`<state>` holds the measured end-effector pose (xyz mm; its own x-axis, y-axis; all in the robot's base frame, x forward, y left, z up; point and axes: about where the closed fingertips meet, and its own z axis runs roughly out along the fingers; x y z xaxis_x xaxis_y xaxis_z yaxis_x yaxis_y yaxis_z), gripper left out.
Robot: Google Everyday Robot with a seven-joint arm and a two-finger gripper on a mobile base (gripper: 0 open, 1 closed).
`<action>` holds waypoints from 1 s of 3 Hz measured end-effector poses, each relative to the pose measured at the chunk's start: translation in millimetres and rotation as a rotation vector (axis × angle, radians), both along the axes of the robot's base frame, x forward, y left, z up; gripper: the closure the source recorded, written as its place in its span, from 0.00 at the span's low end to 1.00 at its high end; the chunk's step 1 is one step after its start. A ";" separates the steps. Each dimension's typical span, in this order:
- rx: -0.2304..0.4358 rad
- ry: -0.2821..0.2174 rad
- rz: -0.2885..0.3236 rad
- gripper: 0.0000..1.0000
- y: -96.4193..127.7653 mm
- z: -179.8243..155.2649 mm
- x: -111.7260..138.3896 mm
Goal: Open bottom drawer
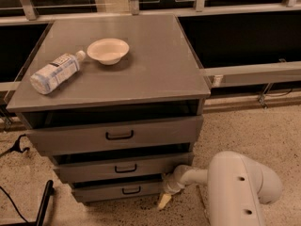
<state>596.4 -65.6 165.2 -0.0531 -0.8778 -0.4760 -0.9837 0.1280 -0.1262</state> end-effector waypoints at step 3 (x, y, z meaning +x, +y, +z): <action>-0.001 0.096 -0.027 0.00 2.1 0.0 -12.8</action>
Offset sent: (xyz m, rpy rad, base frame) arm -0.0261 0.0022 -0.0003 -0.0019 0.1805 -0.0463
